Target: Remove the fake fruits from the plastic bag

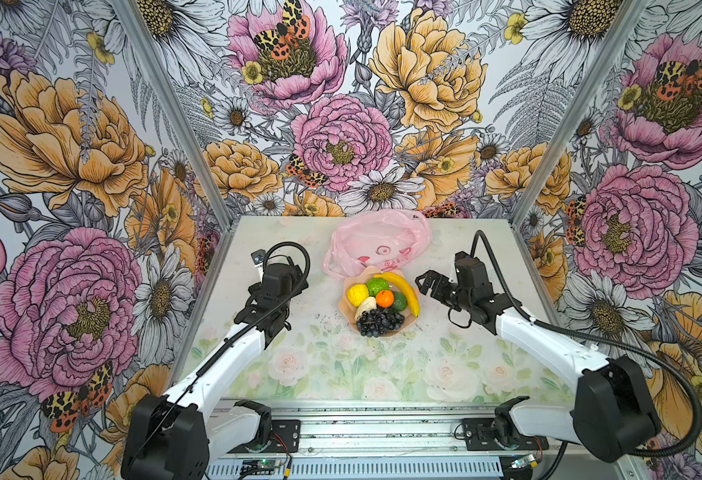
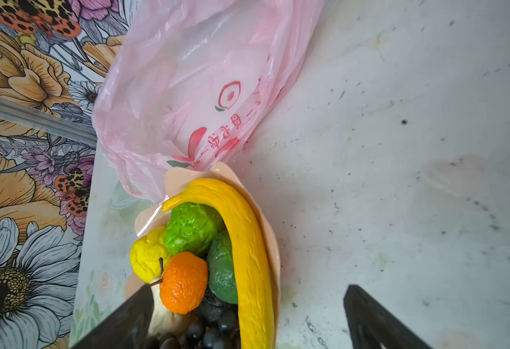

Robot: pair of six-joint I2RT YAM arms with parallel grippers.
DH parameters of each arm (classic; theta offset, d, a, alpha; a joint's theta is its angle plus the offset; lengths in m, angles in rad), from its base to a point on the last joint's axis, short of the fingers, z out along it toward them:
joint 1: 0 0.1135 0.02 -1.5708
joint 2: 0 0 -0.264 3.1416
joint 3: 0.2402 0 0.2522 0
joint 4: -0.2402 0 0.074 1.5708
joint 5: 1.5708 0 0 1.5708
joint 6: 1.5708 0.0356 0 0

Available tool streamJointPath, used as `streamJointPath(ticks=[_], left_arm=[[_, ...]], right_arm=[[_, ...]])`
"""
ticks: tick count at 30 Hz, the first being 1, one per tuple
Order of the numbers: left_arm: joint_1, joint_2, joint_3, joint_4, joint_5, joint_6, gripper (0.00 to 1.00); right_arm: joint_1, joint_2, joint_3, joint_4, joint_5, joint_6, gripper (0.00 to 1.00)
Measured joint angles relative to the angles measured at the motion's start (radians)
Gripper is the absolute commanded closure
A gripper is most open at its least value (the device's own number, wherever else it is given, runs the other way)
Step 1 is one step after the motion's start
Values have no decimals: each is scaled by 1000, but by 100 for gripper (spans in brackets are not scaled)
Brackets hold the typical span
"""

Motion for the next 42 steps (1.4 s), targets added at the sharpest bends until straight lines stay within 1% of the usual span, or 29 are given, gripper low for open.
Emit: streamJointPath(ticks=[5,9,12,14,16,18,19,22,25,28,32,35,36,38,39,40,42], left_arm=[[-6,-172,-138,113,-170,60,1],[-24,-226,-232,217,-280,141,1],[-50,-226,-267,296,-324,212,1],[-58,-209,-285,367,-327,271,1],[-62,-156,-293,439,-327,333,1],[-64,-70,-293,493,-324,394,1],[-64,-35,-293,511,-319,418,1],[-43,38,-307,575,-245,476,1],[0,99,-318,655,-168,501,1],[39,189,-336,764,-94,523,1],[95,261,-368,865,19,551,1],[130,289,-368,931,77,561,1],[142,308,-371,976,99,562,1],[184,396,-388,1125,150,552,1],[205,433,-397,1165,162,546,1],[227,460,-405,1169,174,534,1],[258,472,-405,1144,189,518,1]], right_arm=[[-19,-193,37,-80,120,-102,1],[-32,-295,37,-109,252,-185,0],[-39,-333,34,-120,333,-249,1],[-42,-352,22,-121,383,-299,0],[-44,-365,3,-120,428,-351,1],[-50,-371,-21,-120,462,-403,1],[-55,-372,-31,-120,469,-422,1],[-73,-371,-71,-117,484,-475,1],[-97,-371,-129,-80,497,-501,1],[-125,-366,-211,-8,515,-519,1],[-174,-306,-332,156,521,-541,0],[-208,-206,-403,310,520,-561,1],[-218,-173,-420,357,518,-569,1],[-243,-104,-457,474,502,-579,1],[-254,-77,-470,526,488,-584,0],[-267,-46,-480,583,467,-591,0],[-282,6,-484,674,428,-614,0]])
